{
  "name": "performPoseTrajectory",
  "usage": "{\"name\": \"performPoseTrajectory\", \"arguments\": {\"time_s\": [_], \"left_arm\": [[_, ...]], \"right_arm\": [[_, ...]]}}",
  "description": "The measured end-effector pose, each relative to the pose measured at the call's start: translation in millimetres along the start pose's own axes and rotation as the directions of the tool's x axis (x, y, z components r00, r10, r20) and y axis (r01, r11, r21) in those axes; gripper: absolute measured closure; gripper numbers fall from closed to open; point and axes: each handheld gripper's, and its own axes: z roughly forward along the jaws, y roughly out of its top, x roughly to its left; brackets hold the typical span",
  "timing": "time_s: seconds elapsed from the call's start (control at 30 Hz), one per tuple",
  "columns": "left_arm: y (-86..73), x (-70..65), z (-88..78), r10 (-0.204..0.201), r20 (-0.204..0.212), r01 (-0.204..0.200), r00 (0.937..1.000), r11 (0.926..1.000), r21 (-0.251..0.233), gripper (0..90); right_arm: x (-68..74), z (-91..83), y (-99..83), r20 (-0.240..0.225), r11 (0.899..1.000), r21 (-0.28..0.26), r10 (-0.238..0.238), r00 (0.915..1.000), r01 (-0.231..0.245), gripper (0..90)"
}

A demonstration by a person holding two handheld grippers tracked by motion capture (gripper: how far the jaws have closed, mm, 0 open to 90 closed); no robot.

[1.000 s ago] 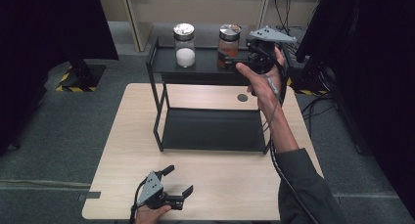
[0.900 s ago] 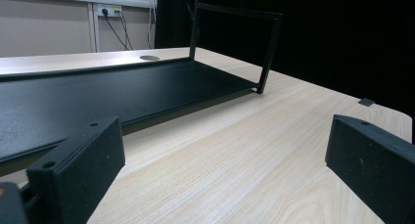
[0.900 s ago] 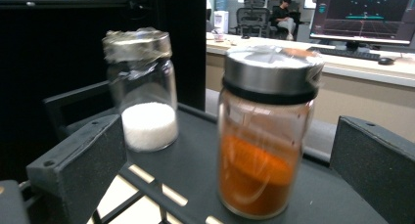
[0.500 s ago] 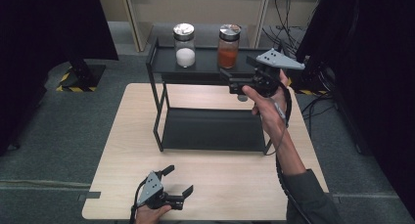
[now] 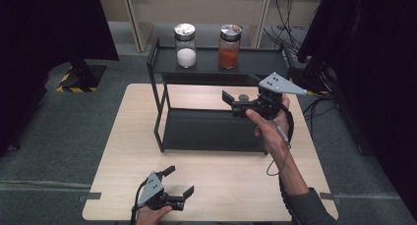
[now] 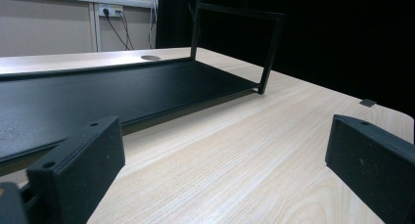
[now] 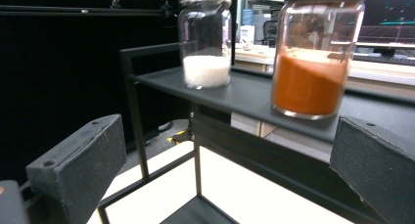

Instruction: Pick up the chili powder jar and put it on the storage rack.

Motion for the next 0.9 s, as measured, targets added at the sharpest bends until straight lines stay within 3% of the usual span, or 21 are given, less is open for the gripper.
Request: {"name": "performPoseTrajectory", "arguments": {"time_s": [0.9], "left_arm": [[-0.3,0.5,0.0,-0.004,-0.003,0.004,1.0,1.0,-0.001,0.5]], "right_arm": [[15.2,-26.8,-82.6,-0.063,1.0,-0.005,0.027,0.9976,-0.027,0.4]]}}
